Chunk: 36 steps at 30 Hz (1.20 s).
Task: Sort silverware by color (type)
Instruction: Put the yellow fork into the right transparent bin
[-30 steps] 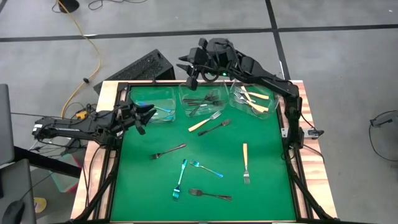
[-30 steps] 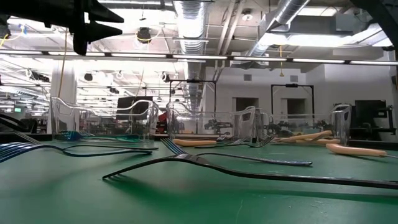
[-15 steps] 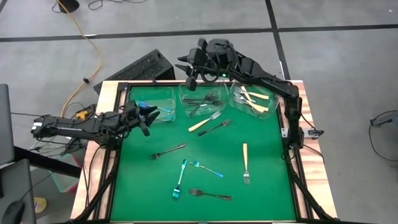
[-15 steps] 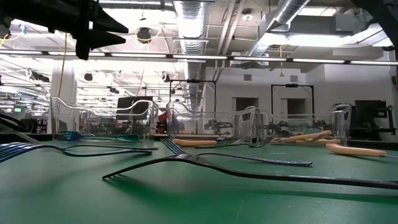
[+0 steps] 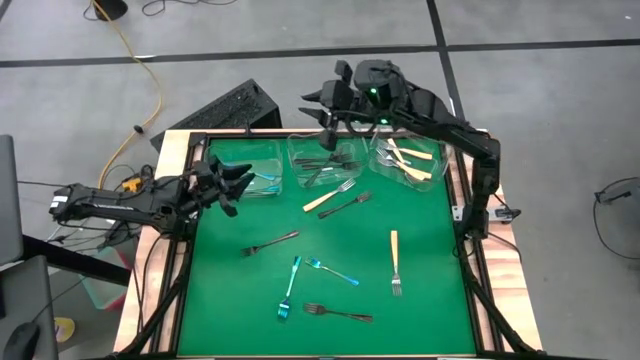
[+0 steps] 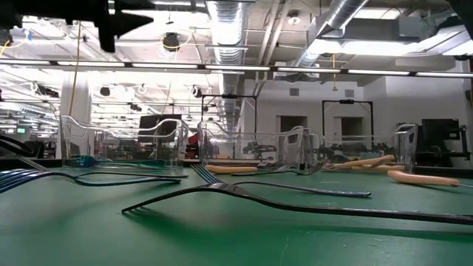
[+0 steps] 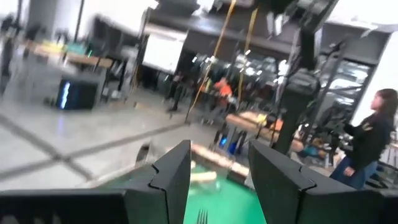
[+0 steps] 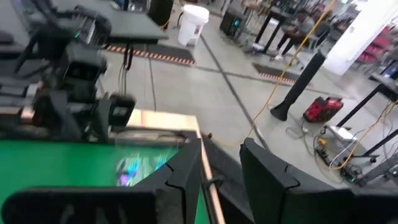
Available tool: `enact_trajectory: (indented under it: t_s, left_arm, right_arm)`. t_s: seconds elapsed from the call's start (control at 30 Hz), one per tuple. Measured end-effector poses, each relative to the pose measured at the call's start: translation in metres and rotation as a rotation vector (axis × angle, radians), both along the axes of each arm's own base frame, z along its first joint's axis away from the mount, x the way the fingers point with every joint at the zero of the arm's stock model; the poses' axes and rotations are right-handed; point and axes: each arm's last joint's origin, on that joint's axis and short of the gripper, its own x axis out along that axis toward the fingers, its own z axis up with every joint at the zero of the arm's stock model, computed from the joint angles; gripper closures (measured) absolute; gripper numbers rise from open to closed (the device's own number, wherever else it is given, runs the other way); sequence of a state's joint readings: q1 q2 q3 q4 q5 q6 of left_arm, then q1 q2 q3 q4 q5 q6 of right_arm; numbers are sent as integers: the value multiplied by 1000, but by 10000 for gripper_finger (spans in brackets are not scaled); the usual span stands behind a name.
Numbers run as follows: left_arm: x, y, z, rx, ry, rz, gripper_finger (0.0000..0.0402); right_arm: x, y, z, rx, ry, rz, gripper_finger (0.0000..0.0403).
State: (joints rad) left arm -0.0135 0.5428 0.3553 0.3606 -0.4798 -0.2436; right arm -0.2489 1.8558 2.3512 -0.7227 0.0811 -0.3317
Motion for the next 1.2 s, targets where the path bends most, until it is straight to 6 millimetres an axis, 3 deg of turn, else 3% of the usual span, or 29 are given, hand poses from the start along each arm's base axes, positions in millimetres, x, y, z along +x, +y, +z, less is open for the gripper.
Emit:
enact_trajectory:
  t_s: [0.23,0.67,0.77,0.93,1.1,1.2]
  left_arm:
    - [14,-1,0,80,4,3,256]
    - [44,-4,-8,146,-18,-113,256]
    - [45,0,-10,103,-19,-108,256]
    - [45,13,-12,16,-39,-319,256]
    - [43,33,-23,-175,9,-231,256]
    - [43,36,-27,-135,63,-189,256]
  right_arm:
    - [-30,-1,4,96,85,-44,270]
    - [-34,8,-1,186,126,-118,270]
    - [-32,12,-1,185,122,-130,270]
    - [-31,15,3,159,85,-173,270]
    - [-31,14,4,150,69,-198,270]
    - [-30,16,4,170,62,-198,270]
